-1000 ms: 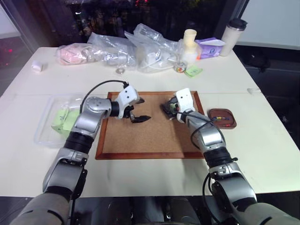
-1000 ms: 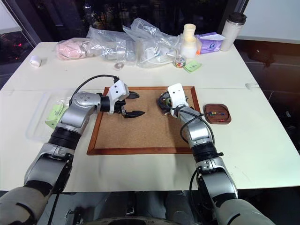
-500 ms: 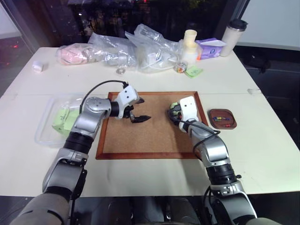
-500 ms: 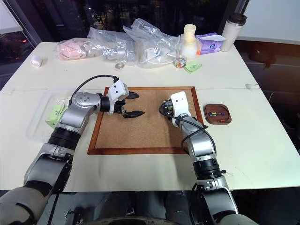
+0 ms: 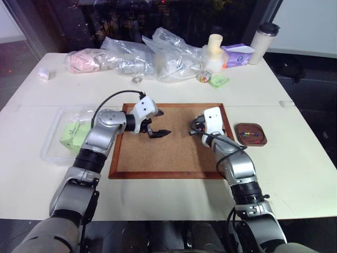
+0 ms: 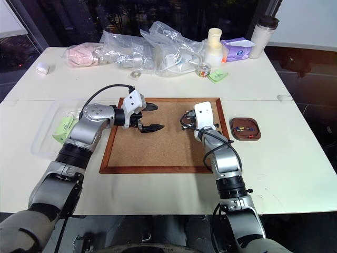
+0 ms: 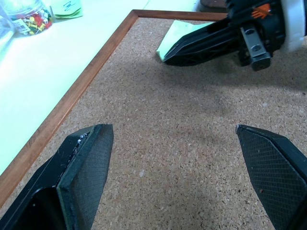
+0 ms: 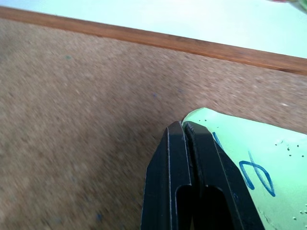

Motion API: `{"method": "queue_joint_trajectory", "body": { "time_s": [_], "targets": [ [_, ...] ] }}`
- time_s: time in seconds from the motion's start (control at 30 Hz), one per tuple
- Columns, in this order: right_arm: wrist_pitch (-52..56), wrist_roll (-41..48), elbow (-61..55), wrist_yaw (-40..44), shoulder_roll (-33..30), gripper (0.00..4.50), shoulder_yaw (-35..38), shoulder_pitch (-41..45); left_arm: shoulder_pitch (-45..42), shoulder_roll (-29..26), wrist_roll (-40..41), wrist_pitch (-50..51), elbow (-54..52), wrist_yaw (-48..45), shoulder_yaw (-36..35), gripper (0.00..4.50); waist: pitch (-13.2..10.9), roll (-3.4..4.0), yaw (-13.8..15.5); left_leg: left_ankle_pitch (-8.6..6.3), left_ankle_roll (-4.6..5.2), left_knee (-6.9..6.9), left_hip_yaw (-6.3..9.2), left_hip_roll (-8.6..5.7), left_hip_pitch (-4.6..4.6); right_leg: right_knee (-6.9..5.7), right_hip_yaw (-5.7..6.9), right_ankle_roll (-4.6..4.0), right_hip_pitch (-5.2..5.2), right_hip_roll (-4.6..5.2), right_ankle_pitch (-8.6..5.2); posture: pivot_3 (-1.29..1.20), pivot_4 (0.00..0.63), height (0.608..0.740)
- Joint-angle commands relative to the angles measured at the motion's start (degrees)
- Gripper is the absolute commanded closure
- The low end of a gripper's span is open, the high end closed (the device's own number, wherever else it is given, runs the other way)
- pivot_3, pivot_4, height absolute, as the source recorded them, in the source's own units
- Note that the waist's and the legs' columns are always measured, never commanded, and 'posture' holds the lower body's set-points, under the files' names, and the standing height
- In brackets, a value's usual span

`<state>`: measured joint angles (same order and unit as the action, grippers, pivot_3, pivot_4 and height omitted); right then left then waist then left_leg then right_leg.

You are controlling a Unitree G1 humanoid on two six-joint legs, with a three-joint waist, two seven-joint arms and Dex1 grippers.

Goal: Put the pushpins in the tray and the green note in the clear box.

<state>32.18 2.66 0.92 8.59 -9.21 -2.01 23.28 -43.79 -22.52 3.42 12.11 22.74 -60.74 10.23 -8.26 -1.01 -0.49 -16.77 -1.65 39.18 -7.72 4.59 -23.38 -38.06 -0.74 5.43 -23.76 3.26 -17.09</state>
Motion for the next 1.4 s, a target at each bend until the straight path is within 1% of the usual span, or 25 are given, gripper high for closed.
{"method": "queue_joint_trajectory", "body": {
  "time_s": [0.03, 0.07, 0.1, 0.23, 0.27, 0.3, 0.33, 0.53, 0.7, 1.0, 1.17, 1.4],
  "targets": [
    [-1.8, 3.9, -11.0, 3.7, -1.0, 3.96, 2.1, -4.8, 0.0, -0.4, 1.1, -0.3, -1.7, 0.0, -0.5, 0.0, 0.0, 0.03, -0.2, 0.0, 0.0, -0.01, 0.01, 0.0, -0.02, 0.02, 0.0, 0.0, -0.03, 0.0, 0.0, 0.0, 0.15, 0.734],
    [-2.2, 4.9, -12.4, 4.7, -1.0, 3.65, 2.3, -5.4, 0.0, -0.4, 1.1, -0.3, -1.6, -0.1, -0.4, 0.0, 0.0, 0.02, -0.3, 0.0, 0.0, -0.04, -0.01, 0.0, -0.05, 0.03, -0.02, 0.0, -0.08, 0.0, 0.0, 0.0, 0.15, 0.734],
    [-2.5, 5.7, -13.4, 5.0, -0.8, 3.22, 2.8, -5.8, 0.0, -0.3, 1.1, -0.4, -1.5, 0.0, -0.3, 0.0, 0.0, 0.02, -0.4, -0.01, 0.01, -0.04, -0.01, 0.0, -0.07, 0.02, -0.03, 0.0, -0.12, -0.01, 0.0, 0.0, 0.15, 0.734],
    [-2.6, 8.0, -16.8, 6.8, -1.0, 1.1, 3.4, -7.0, -0.2, 0.1, 1.1, -0.5, -1.0, -0.1, -0.1, 0.0, 0.0, 0.04, -0.7, 0.0, 0.0, -0.04, -0.02, 0.04, -0.04, -0.09, -0.07, 0.0, -0.18, -0.08, 0.0, 0.0, 0.15, 0.734],
    [-2.7, 8.6, -18.2, 7.8, -1.4, 0.7, 3.2, -7.6, -0.2, 0.1, 1.1, -0.5, -1.0, -0.1, -0.1, 0.0, 0.0, 0.04, -0.6, 0.0, 0.0, -0.04, -0.01, 0.05, -0.04, -0.08, -0.07, -0.01, -0.19, -0.1, 0.0, 0.0, 0.15, 0.734],
    [-2.6, 9.2, -19.4, 8.5, -1.8, 0.14, 3.2, -8.3, -0.2, 0.1, 1.1, -0.5, -0.9, -0.1, -0.1, 0.0, 0.0, 0.04, -0.5, 0.0, 0.0, -0.05, -0.02, 0.05, -0.04, -0.07, -0.08, -0.01, -0.19, -0.1, 0.0, 0.0, 0.15, 0.734],
    [-2.4, 9.6, -20.4, 8.9, -2.1, 0.05, 3.4, -8.8, -0.3, 0.1, 1.1, -0.5, -0.9, -0.2, -0.1, 0.0, 0.0, 0.04, -0.4, 0.0, 0.0, -0.05, -0.02, 0.04, -0.06, -0.04, -0.08, -0.01, -0.19, -0.1, 0.0, 0.0, 0.15, 0.734],
    [-1.5, 10.6, -20.2, 9.3, -4.2, 0.05, 5.7, -11.0, 0.0, 0.0, 1.3, -0.2, -1.1, -0.3, 0.0, 0.0, 0.0, 0.04, -0.2, -0.01, 0.01, -0.04, -0.03, 0.02, -0.08, -0.01, -0.08, -0.01, -0.19, -0.07, 0.0, 0.0, 0.15, 0.734],
    [-5.5, 8.0, -16.5, 12.1, -7.4, 0.05, 3.1, -12.7, 0.2, 0.1, 1.4, 0.1, -1.5, -0.3, 0.1, 0.0, 0.0, 0.04, -0.3, -0.01, 0.02, -0.05, -0.03, 0.02, -0.08, -0.01, -0.08, -0.01, -0.19, -0.07, 0.0, 0.0, 0.15, 0.734],
    [-15.9, 4.6, -3.7, 17.7, -12.5, 0.05, 1.4, -11.2, 0.2, -0.1, 1.4, 0.2, -1.6, -0.3, 0.0, 0.0, 0.0, 0.04, -0.3, -0.01, 0.02, -0.05, -0.04, 0.02, -0.08, -0.01, -0.09, -0.01, -0.2, -0.08, 0.0, 0.0, 0.15, 0.734],
    [-23.6, 1.8, 7.9, 18.2, -14.6, 0.05, 1.3, -6.9, 0.5, -0.2, 1.6, 0.6, -2.0, -0.2, -0.2, 0.0, 0.0, 0.03, -0.3, -0.01, 0.02, -0.03, -0.04, 0.02, -0.04, -0.02, -0.09, -0.01, -0.15, -0.08, 0.0, 0.0, 0.15, 0.734],
    [-26.5, -0.2, 17.4, 20.0, -16.2, 0.05, -0.4, -3.4, 0.7, -0.1, 2.4, 1.2, -2.9, 0.6, -1.0, 0.0, 0.0, 0.03, -0.3, -0.01, 0.01, 0.0, -0.04, 0.03, 0.08, -0.01, -0.08, -0.01, 0.02, -0.07, 0.0, 0.0, 0.15, 0.734]
  ]
}}
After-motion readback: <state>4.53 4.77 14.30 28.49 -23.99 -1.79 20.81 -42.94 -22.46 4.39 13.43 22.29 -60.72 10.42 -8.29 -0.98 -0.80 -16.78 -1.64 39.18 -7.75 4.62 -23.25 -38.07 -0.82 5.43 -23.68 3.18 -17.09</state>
